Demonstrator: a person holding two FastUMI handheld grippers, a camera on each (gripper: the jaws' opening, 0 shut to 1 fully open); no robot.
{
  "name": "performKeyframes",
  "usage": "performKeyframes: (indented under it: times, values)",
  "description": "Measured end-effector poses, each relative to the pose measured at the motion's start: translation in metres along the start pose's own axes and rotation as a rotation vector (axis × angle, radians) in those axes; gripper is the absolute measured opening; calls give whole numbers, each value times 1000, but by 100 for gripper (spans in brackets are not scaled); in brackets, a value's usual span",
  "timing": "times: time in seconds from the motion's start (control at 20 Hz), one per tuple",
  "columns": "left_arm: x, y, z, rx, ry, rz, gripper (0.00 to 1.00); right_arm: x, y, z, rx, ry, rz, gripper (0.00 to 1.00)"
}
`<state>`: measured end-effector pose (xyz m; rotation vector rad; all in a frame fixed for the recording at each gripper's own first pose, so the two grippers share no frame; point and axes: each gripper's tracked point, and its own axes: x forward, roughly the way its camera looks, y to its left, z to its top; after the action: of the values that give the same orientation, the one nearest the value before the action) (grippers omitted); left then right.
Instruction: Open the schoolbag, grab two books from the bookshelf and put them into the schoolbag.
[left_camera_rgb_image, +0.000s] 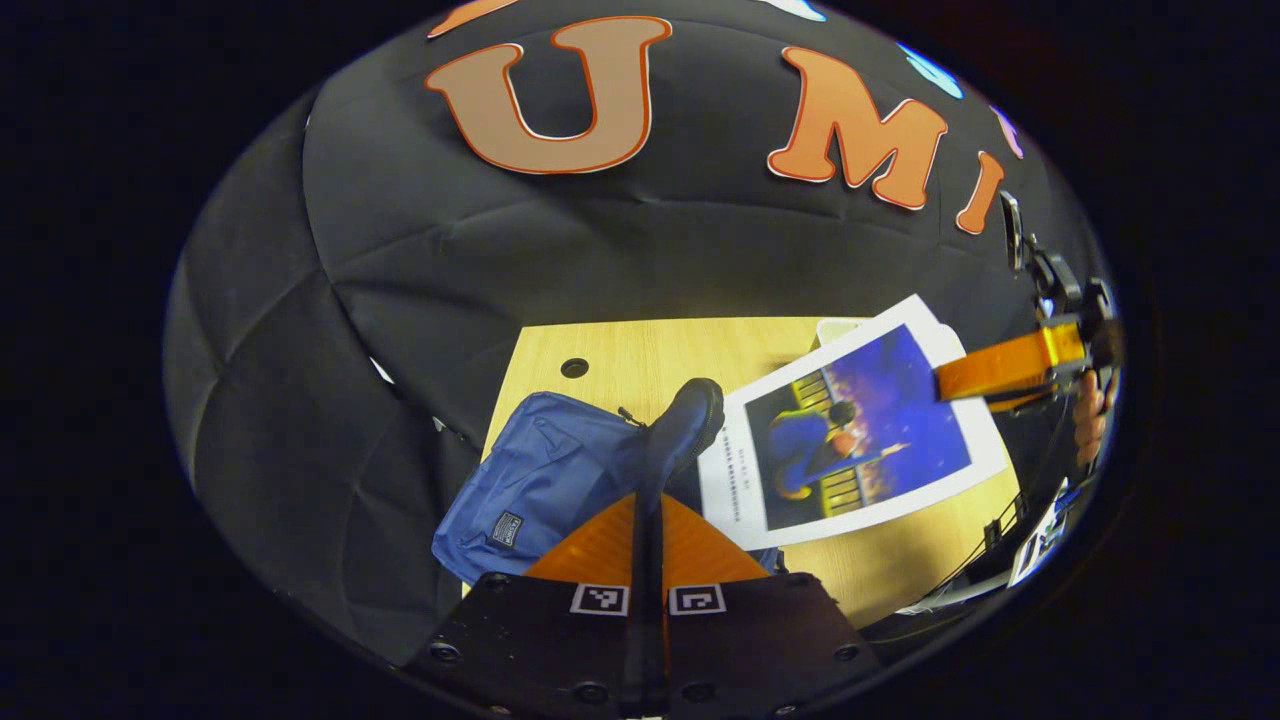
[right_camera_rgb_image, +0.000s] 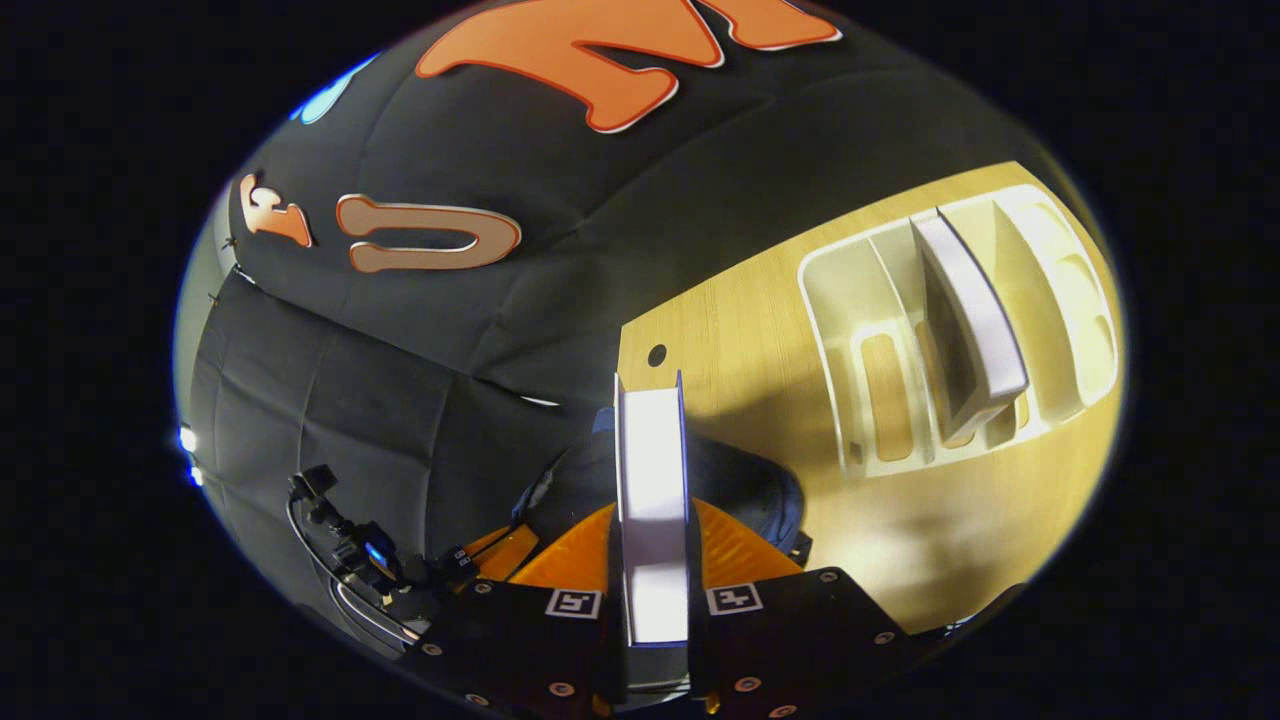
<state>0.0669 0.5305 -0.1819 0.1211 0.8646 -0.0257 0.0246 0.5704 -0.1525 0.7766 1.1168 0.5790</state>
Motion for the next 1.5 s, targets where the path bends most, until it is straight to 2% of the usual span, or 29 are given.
performKeyframes:
  times: [0.45,0.75,1.15,1.45,1.5]
  values:
    - [-1,-8,5,20,17,-41,1,56,-21,-59,215,-31,14,23]
    - [-3,-27,7,55,15,-88,1,104,-13,-92,200,-44,31,23]
    - [-6,-49,-4,90,21,-159,1,158,-12,-108,98,-69,1,23]
    - [-7,-60,-8,136,22,-158,0,183,-4,-110,84,-71,13,23]
    - [-6,-60,-8,132,20,-155,0,184,-6,-108,92,-68,11,12]
